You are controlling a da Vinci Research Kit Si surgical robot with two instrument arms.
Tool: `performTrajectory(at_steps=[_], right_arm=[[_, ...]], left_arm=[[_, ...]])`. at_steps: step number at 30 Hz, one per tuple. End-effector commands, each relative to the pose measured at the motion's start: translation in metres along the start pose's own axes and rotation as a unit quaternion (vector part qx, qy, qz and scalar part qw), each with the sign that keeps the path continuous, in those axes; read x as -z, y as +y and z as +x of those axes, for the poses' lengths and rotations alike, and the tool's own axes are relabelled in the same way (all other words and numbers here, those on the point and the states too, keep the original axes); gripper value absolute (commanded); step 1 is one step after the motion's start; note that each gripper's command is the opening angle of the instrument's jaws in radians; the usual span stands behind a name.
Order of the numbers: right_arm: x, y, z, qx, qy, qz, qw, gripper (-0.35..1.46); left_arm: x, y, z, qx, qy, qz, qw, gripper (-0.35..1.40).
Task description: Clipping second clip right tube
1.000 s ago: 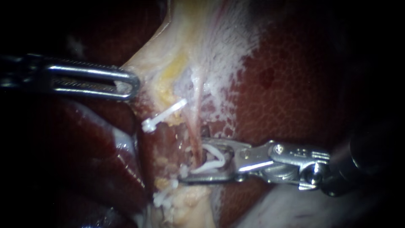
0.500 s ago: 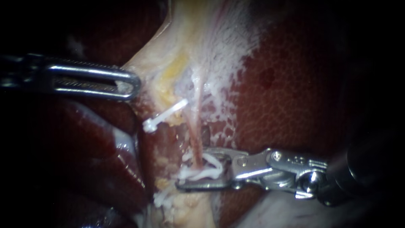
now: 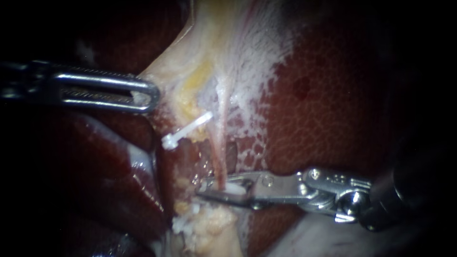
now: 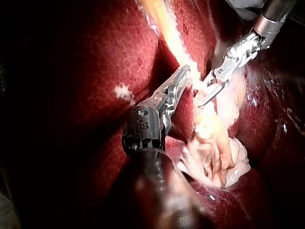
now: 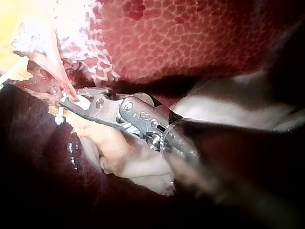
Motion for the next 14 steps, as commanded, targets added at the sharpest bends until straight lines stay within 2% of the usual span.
performTrajectory(at_steps=[1, 14], right_arm=[[0.0, 0.0, -0.0001, 0.001, 0.0, 0.0, 1.0, -0.23], [0.0, -0.0001, -0.0003, 0.002, 0.0, 0.001, 1.0, -0.21]], left_arm=[[0.0, 0.0, 0.0, 0.0, 0.0, 0.0, 1.0, -0.35], [0.0, 0.0, 0.0, 0.0, 0.0, 0.0, 1.0, -0.35]])
